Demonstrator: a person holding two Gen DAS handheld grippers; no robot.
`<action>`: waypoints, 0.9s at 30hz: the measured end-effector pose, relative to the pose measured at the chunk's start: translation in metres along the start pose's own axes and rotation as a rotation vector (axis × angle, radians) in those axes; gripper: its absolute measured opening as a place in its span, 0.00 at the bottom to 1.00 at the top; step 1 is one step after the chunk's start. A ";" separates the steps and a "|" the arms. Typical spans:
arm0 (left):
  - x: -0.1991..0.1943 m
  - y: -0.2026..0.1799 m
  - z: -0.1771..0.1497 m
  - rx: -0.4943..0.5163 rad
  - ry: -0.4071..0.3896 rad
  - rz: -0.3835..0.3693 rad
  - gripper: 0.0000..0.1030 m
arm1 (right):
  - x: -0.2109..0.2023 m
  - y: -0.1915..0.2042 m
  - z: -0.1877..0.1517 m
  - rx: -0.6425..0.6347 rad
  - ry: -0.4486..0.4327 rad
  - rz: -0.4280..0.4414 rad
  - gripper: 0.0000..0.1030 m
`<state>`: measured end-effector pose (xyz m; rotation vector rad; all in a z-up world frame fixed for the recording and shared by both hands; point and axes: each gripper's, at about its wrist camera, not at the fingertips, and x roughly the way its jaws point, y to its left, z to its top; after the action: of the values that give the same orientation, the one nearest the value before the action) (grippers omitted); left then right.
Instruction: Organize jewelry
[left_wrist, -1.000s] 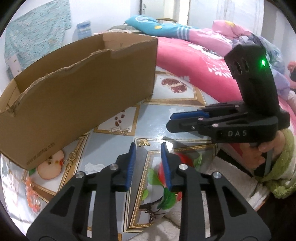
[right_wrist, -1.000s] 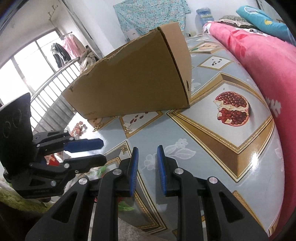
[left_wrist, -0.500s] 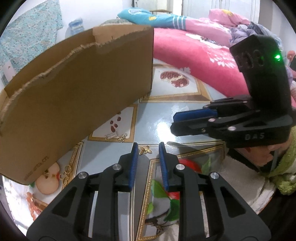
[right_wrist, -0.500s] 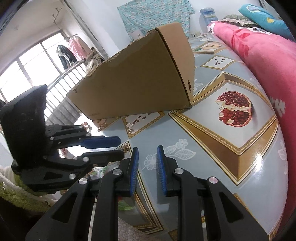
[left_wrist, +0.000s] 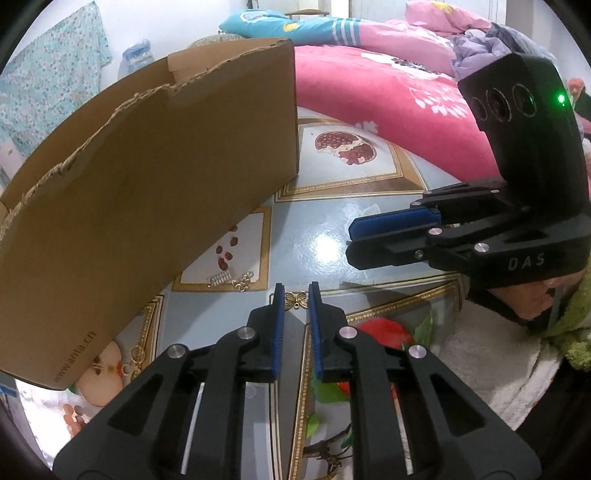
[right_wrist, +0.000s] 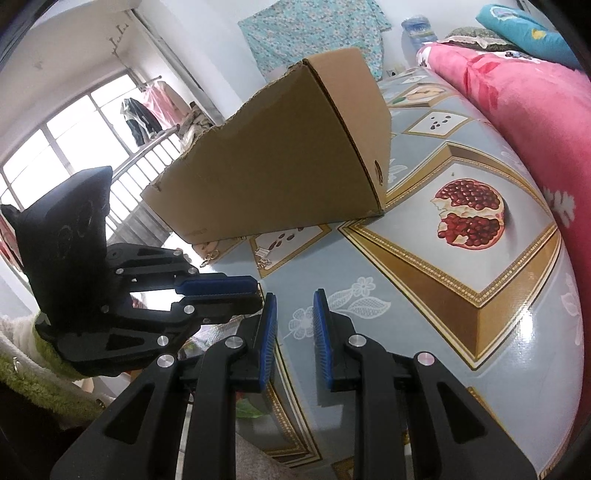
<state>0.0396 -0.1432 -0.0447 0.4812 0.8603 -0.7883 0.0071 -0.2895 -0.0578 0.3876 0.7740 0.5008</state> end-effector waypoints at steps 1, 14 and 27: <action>-0.001 0.000 0.000 0.000 -0.001 0.006 0.11 | 0.000 0.000 0.000 0.000 0.000 0.001 0.20; -0.016 0.007 -0.005 -0.107 -0.044 0.040 0.11 | 0.001 0.003 0.003 -0.014 0.018 -0.014 0.20; -0.032 0.042 -0.029 -0.277 -0.090 0.079 0.11 | 0.032 0.045 0.031 -0.177 0.086 -0.103 0.20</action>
<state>0.0449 -0.0844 -0.0329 0.2319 0.8465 -0.6026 0.0366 -0.2392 -0.0330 0.1616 0.8212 0.4874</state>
